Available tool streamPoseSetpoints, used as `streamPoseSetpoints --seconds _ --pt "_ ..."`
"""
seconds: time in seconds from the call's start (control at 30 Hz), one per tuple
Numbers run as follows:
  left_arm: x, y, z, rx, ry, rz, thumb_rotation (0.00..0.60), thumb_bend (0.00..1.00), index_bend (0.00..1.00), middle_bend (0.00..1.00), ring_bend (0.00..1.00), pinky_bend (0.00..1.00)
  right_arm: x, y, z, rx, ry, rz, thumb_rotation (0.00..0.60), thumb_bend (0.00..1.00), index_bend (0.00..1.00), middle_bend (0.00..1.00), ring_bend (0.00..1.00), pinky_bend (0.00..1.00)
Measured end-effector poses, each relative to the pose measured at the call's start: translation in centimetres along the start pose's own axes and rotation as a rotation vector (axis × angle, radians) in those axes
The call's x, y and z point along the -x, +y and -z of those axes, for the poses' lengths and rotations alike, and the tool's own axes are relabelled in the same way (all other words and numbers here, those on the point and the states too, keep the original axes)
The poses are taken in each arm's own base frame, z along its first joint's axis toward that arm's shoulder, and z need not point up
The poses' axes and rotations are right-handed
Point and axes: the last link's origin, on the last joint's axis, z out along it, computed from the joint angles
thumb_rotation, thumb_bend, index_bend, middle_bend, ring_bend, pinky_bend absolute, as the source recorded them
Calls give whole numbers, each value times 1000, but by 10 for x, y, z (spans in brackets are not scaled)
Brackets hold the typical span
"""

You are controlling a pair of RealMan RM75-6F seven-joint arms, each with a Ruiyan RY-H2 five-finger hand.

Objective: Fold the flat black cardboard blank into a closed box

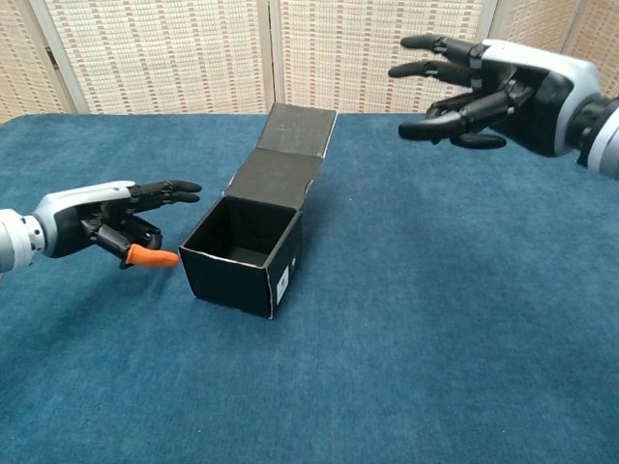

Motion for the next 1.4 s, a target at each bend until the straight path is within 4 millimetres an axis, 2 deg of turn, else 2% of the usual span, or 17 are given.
streamPoseSetpoints --seconds 0.33,0.83,0.93,1.0,1.03,1.13,1.2,1.27,1.4 --pt "13 7 -25 14 -78 22 600 240 0 0 673 766 -5 6 4 37 10 -18 600 0 0 113 610 1000" --pt "30 7 -38 16 -117 67 600 239 0 1 671 762 -3 21 6 74 20 -36 600 0 0 134 614 1000" --pt "33 7 -40 14 -114 88 600 240 3 36 671 761 -1 24 6 80 22 -43 600 0 0 140 616 1000" --pt "34 6 -41 15 -108 98 600 239 87 134 671 762 -2 26 6 87 29 -49 600 0 0 146 618 1000" --pt "35 6 -42 17 -104 108 600 239 196 220 671 763 -2 27 6 92 33 -52 600 0 0 151 619 1000" --pt "35 6 -42 29 -89 141 600 241 429 406 671 771 -3 33 4 122 41 -57 600 0 0 168 620 1000" --pt "34 6 -40 41 -71 153 600 241 508 511 672 776 -2 40 2 157 35 -54 600 0 0 171 621 1000" --pt "32 6 -37 57 -49 167 600 242 538 565 672 779 0 46 -1 193 25 -55 600 0 0 176 622 1000" --pt "26 10 -28 90 -25 192 600 242 545 571 672 779 7 57 -18 266 -1 -62 600 0 0 180 624 1000"
